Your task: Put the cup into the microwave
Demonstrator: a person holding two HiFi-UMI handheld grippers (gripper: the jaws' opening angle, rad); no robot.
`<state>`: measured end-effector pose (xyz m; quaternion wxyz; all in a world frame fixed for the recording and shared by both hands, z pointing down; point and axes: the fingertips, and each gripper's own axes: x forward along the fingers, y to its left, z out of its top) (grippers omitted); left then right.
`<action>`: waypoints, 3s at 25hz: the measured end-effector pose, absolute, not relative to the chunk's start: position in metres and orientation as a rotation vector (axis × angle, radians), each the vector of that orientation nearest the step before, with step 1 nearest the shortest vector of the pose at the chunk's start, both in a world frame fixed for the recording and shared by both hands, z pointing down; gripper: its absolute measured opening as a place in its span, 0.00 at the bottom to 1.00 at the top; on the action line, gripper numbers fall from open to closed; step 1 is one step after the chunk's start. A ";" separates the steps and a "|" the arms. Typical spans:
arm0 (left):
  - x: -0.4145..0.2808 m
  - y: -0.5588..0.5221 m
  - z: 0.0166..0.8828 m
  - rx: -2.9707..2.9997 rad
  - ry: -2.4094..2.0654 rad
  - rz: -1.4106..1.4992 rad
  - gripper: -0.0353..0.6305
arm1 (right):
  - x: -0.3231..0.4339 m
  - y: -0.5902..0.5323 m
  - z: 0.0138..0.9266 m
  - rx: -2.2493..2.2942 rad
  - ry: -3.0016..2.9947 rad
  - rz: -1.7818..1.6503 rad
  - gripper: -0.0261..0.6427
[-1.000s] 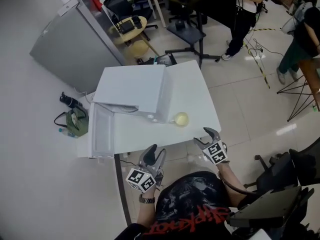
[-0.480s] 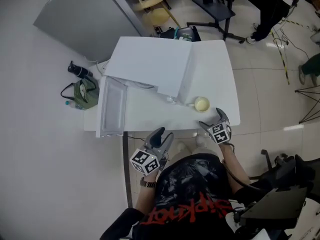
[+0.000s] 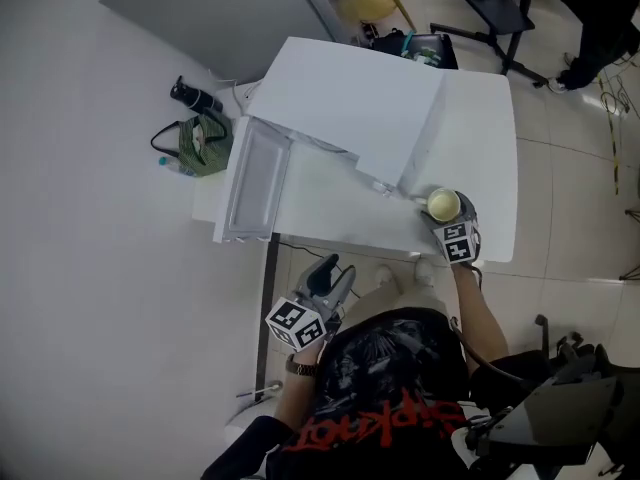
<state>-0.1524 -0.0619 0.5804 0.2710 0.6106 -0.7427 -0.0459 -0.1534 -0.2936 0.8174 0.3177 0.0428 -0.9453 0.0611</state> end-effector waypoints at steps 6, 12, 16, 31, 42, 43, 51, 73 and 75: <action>-0.167 -0.067 0.588 1.593 -2.049 -0.102 0.34 | -0.153 -0.305 0.812 0.141 -2.482 0.187 0.72; -0.195 -0.042 0.592 1.527 -2.072 -0.205 0.34 | -0.134 -0.277 0.804 0.131 -2.457 0.275 0.72; -0.218 -0.024 0.584 1.658 -2.038 -0.211 0.34 | -0.140 -0.267 0.806 0.221 -2.455 0.331 0.72; -0.288 0.152 0.556 1.765 -2.035 -0.380 0.34 | -0.190 -0.117 0.685 0.356 -2.604 0.327 0.72; -0.339 0.218 0.564 1.650 -2.133 -0.488 0.27 | -0.315 -0.037 0.661 -0.041 -2.649 0.169 0.72; -0.348 0.219 0.562 1.633 -2.147 -0.486 0.27 | -0.329 -0.039 0.664 -0.039 -2.653 0.176 0.72; -0.411 0.207 0.547 1.556 -2.223 -0.390 0.27 | -0.431 -0.092 0.703 0.106 -2.630 0.178 0.72; -0.461 0.212 0.538 1.342 -2.277 -0.260 0.27 | -0.533 -0.230 0.765 0.616 -2.591 0.291 0.72; -0.459 0.216 0.538 1.336 -2.283 -0.263 0.27 | -0.536 -0.233 0.764 0.640 -2.596 0.306 0.72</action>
